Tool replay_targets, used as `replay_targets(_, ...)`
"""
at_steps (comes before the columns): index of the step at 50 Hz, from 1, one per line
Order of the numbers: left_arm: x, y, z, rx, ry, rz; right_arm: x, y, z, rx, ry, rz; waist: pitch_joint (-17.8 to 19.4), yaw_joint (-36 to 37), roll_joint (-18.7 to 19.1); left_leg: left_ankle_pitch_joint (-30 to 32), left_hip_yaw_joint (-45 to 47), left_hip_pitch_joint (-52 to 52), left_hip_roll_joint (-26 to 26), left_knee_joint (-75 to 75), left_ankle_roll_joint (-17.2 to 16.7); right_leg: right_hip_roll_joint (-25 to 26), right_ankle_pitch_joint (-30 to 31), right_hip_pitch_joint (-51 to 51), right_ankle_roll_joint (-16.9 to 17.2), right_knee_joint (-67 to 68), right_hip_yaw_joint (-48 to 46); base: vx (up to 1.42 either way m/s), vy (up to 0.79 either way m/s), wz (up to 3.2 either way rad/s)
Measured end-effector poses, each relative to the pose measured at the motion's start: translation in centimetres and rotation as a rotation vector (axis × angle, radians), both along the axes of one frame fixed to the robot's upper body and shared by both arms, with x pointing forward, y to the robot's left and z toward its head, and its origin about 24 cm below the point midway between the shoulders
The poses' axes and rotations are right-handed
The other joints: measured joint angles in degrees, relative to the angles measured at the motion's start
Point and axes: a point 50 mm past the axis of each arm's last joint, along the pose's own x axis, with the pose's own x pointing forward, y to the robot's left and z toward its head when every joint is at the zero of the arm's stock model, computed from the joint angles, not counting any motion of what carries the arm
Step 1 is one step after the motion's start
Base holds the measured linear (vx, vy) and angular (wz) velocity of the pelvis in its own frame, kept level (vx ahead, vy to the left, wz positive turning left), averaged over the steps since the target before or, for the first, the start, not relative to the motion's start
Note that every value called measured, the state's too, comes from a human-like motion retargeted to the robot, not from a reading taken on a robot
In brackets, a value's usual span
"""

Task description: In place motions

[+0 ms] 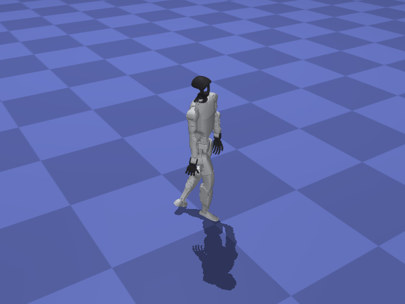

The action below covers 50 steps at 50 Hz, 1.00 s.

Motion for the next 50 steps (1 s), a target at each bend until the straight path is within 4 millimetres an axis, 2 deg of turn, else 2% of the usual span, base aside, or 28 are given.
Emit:
replay_targets(2, -0.4, 0.2, 0.0, 0.018, 0.011, -0.003, 1.9, 0.5, -0.1, 0.026, -0.058, 0.054, 0.93, 1.38, -1.37, 0.73, -7.26, -4.19, 2.39, 9.98, 3.05, 0.46, 0.47, 0.72, -0.26, -0.33, 3.79, -0.15, -0.06, -1.87)
replay_targets(4, -0.7, 0.2, 0.0, 0.04, 0.023, -0.007, 3.7, 1.0, -0.1, 0.053, -0.111, 0.099, 1.72, 2.31, -1.49, 0.24, -16.31, -8.72, 2.08, 14.92, 0.41, 1.78, 1.41, 1.2, -0.76, -1.14, 6.22, -0.16, -0.04, -1.9)
replay_targets(5, -1.0, 0.2, 0.0, 0.053, 0.032, -0.008, 4.8, 1.5, 0.0, 0.072, -0.146, 0.129, 2.22, 2.96, -1.54, 0.3, -23.61, -12.27, 0.12, 16.76, -1.54, 2.66, 2.15, 1.51, -1.06, -1.7, 7.94, -0.14, 0.0, -2.27)
replay_targets(7, -1.4, 0.0, 0.0, 0.066, 0.042, 0.0, 6.5, 2.3, 0.1, 0.101, -0.198, 0.166, 2.82, 4.19, -2.18, -0.66, -29.78, -16.03, -3.21, 17.12, -2.61, 3.12, 3.36, 1.69, -1.39, -2.06, 10.7, -0.14, 0.0, -2.22)
replay_targets(11, -1.5, -0.1, -0.1, 0.074, 0.04, 0.008, 9.1, 3.8, 0.5, 0.169, -0.283, 0.2, 4.35, 5.68, -3.92, -6.31, -31.09, -18.59, -4.5, 11.68, -0.32, 3.06, 5.03, 1.92, -1.43, -1.86, 15.56, -0.14, -0.06, -1.85)
replay_targets(15, -1.2, -0.3, -0.1, 0.076, 0.031, 0.007, 10.1, 4.7, 0.7, 0.215, -0.321, 0.217, 5.91, 7.82, -3.76, -8.79, -38.91, -20.42, -8.76, -1.91, -3.45, 5.12, 6.85, 2.96, -1.34, -2.75, 19.64, -0.08, -0.06, -1.73)
replay_targets(18, -1.0, -0.4, -0.1, 0.07, 0.029, 0.0, 9.6, 4.2, 0.6, 0.201, -0.308, 0.23, 6.69, 9.06, -2.23, -9.09, -43.34, -19.72, -9.31, -14.33, -5.87, 8.18, 7.68, 4.54, -1.69, -3.58, 22.17, 0.06, -0.06, -1.42)
replay_targets(21, -0.9, -0.7, -0.1, 0.061, 0.027, -0.009, 8.0, 3.0, 0.3, 0.157, -0.245, 0.239, 7.25, 9.44, -1.1, -3.07, -46.23, -17.72, -9.7, -22.35, -7.23, 10.55, 8.07, 6.69, -1.71, -3.98, 25.0, 0.19, -0.05, -1.0)
replay_targets(22, -0.9, -0.8, -0.1, 0.056, 0.027, -0.011, 7.3, 2.5, 0.2, 0.139, -0.214, 0.243, 6.97, 8.81, -0.72, -2.01, -45.76, -16.78, -9.34, -23.38, -7.85, 10.88, 8.14, 6.99, -1.54, -3.99, 25.32, 0.28, -0.04, -0.33)
replay_targets(24, -1.0, -1.1, -0.1, 0.042, 0.026, -0.011, 5.9, 1.6, 0.1, 0.097, -0.144, 0.25, 5.77, 6.51, 0.42, -2.01, -37.7, -14.97, -6.48, -24.61, -9.5, 11.29, 8.14, 6.92, -1.02, -3.86, 25.08, 0.26, -0.04, -0.2)
replay_targets(30, -0.2, -0.7, -0.1, 0.036, -0.003, -0.052, 1.6, -0.3, 0.1, -0.024, -0.019, 0.138, 4.03, 4.1, 2.31, -2.7, -33.9, -12.09, -6.74, -28.11, -8.3, 12.39, 8.38, 6.97, 0.25, -3.3, 27.18, 0.18, -0.06, -0.53)
replay_targets(36, 0.6, 0.4, 0.0, 0.057, -0.015, -0.075, -1.5, 0.0, 0.0, -0.011, 0.04, -0.019, 3.37, 3.97, 1.93, -4.24, -30.93, -10.88, -6.87, -27.91, -7.9, 12.17, 9.04, 7.29, 1.05, -3.52, 28.56, 0.11, -0.08, -0.43)
replay_targets(43, 0.3, 0.6, 0.0, 0.043, -0.006, -0.029, -2.1, 0.4, 0.0, 0.028, 0.074, 0.006, 3.66, 3.94, 2.49, -5.04, -28.9, -10.16, -6.49, -28.3, -8.13, 12.73, 9.4, 6.91, 1.68, -3.12, 29.81, 0.04, -0.06, -0.29)
replay_targets(50, -0.1, 0.6, 0.0, 0.003, -0.001, -0.085, 0.0, -0.4, 0.2, 0.01, 0.054, 0.164, 4.1, 4.26, 2.67, -4.62, -31.3, -11.71, -6.51, -27.48, -7.82, 12.28, 9.5, 7.2, 1.47, -3.62, 27.74, 0.02, -0.04, 0.31)
